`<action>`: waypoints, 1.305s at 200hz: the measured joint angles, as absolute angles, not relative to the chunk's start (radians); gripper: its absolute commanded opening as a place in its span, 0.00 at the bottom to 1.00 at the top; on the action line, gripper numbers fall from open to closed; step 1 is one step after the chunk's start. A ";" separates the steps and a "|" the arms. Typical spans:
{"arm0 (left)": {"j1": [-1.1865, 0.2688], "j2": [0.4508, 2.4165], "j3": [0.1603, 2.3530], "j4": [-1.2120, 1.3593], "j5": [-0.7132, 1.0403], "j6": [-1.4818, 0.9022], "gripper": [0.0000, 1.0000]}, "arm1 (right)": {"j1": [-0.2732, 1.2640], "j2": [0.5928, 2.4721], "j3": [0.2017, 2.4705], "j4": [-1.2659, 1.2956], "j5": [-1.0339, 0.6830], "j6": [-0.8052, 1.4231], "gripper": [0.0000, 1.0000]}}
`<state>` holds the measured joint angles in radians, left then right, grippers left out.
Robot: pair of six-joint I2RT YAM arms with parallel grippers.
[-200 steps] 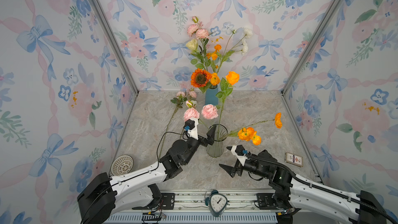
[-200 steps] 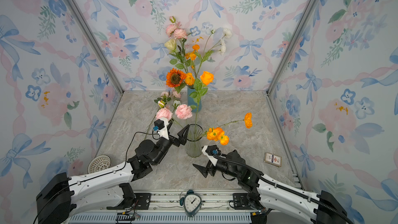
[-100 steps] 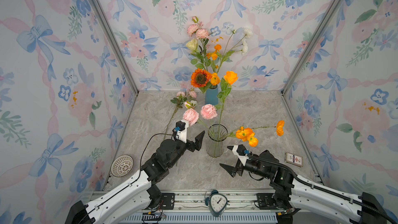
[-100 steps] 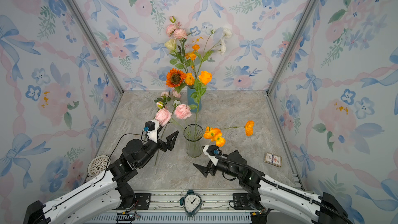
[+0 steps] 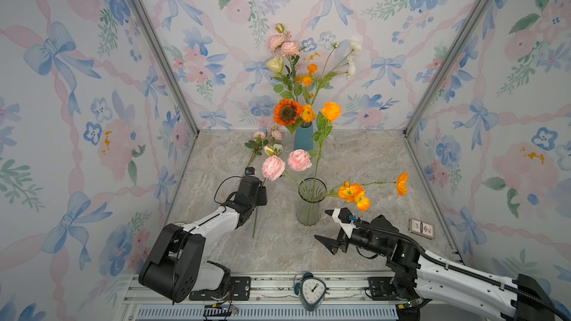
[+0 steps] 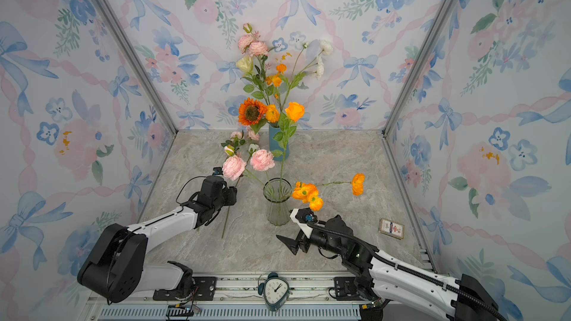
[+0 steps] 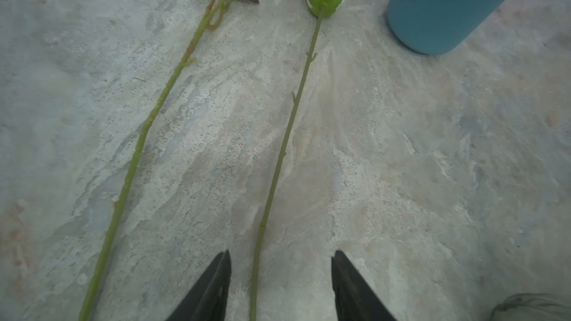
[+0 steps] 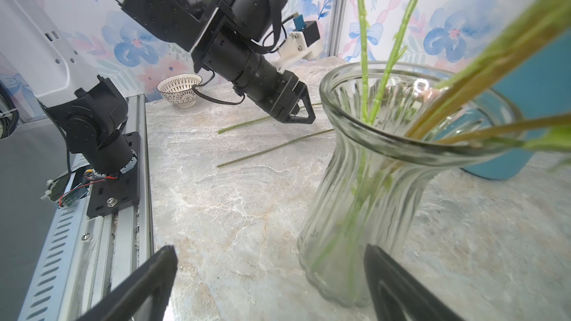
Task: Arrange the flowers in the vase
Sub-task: 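Withdraw the left gripper from the vase toward the flower pile, then lower the left gripper and close it on the white rose bud stem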
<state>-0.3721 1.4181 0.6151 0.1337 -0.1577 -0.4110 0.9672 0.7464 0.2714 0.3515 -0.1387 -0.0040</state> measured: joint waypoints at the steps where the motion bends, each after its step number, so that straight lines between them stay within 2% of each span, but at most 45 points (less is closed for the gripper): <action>1: -0.372 1.422 0.619 0.134 -0.158 -0.410 0.55 | 0.967 0.746 0.271 0.352 -0.139 -0.004 0.97; 60: -0.346 1.705 0.868 0.186 -0.147 -0.358 0.53 | 0.960 0.746 0.271 0.352 -0.138 -0.004 0.97; 145: -0.345 1.872 1.031 0.136 -0.133 -0.318 0.50 | 0.888 0.746 0.257 0.370 -0.153 0.015 0.97; 170: -0.345 1.888 1.054 0.110 -0.133 -0.310 0.44 | 0.870 0.746 0.257 0.381 -0.165 0.024 0.97; 222: -0.337 1.916 1.059 0.081 -0.133 -0.307 0.37 | 0.857 0.744 0.254 0.386 -0.181 0.038 0.97; 261: -0.326 1.919 1.059 0.079 -0.121 -0.305 0.27 | 0.857 0.744 0.254 0.386 -0.184 0.038 0.97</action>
